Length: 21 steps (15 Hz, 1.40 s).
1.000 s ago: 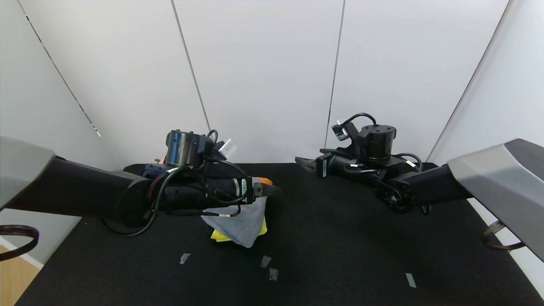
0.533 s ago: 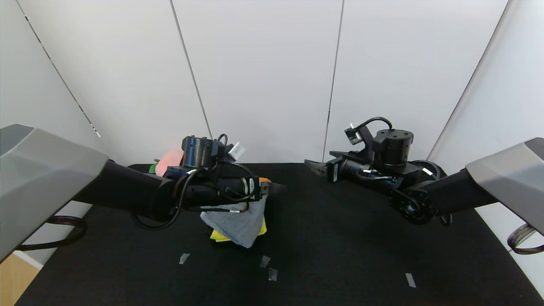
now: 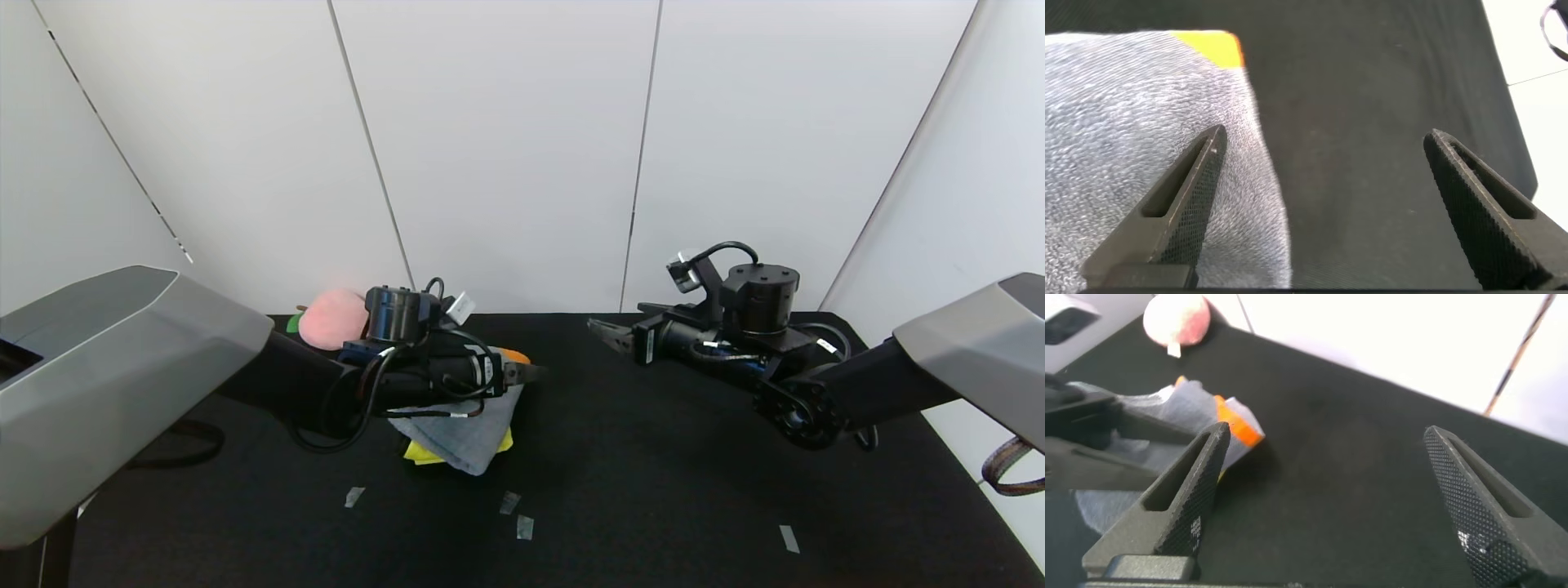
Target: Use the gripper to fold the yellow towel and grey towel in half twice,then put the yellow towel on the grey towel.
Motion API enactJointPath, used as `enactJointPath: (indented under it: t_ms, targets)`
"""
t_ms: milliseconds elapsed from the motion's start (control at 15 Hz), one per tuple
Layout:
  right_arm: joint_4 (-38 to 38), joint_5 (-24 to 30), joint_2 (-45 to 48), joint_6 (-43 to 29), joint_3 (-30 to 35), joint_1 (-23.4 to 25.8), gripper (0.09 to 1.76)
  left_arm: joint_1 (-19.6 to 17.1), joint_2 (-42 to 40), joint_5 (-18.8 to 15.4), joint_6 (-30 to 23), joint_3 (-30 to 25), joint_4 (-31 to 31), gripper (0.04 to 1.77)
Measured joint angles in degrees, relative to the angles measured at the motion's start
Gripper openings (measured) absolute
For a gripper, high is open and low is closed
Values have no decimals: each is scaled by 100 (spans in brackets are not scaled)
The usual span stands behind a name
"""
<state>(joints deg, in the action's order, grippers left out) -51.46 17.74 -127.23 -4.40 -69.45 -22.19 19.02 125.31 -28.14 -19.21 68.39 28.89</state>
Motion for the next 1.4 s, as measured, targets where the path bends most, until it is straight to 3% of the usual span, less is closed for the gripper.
enactJointPath:
  t_ms: [1000,1400]
  targets:
    - [-137,-9,-176,2,121,-18,171,-249,463,-38,9,57,77,172]
    - [-163,-4,-127,-5,116,-20,171,-223,165,9,-2,104,28,172]
